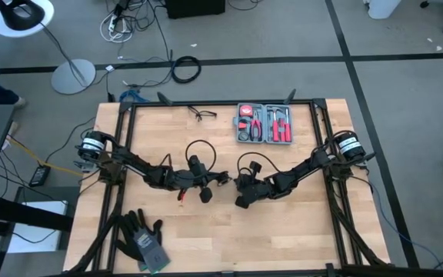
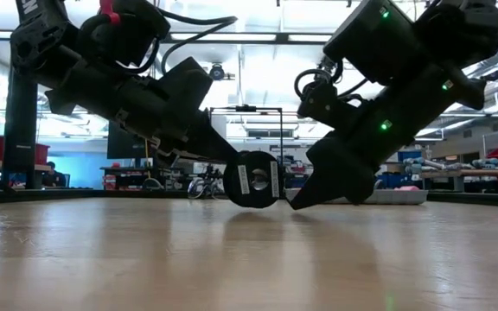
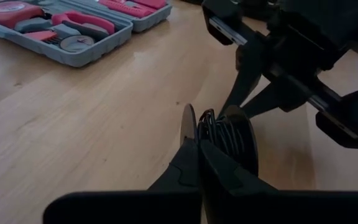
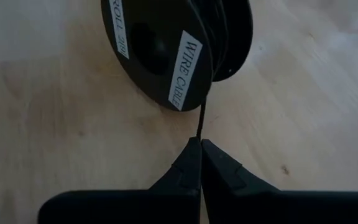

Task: Coil cords
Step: Coil the black wire onto the spool

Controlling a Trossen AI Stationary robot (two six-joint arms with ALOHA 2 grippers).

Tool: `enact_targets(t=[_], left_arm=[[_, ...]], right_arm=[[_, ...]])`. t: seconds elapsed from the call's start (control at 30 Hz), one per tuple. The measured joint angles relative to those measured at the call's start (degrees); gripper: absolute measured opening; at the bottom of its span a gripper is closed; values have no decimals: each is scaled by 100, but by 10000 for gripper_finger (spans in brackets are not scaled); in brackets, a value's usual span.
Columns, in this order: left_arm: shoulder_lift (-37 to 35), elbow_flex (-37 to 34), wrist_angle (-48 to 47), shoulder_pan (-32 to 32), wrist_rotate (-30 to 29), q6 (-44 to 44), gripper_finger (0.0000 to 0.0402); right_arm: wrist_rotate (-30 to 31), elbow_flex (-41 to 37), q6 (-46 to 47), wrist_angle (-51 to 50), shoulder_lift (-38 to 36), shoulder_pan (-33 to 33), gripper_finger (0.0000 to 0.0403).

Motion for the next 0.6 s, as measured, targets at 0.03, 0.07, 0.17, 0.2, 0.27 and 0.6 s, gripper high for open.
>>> enact_targets(t=[0.03, 0.07, 0.17, 0.2, 0.27, 0.6], left_arm=[[-2, 0, 0, 0, -4, -8, 0], [0, 0, -2, 0, -12, -13, 0], [-2, 0, 1, 0, -20, -61, 0], [-1, 0, 6, 2, -27, -91, 0], [-2, 0, 9, 9, -31, -123, 0], [-2, 0, -164, 211, 39, -876, 0]], right_arm=[[1, 0, -52, 4, 0, 0, 3], [1, 0, -116, 7, 0, 0, 5], [0, 0, -142, 12, 2, 0, 16], [0, -2, -133, 8, 3, 0, 20], [0, -4, -117, -4, 11, 0, 27], [-277, -4, -106, 241, 11, 0, 48]])
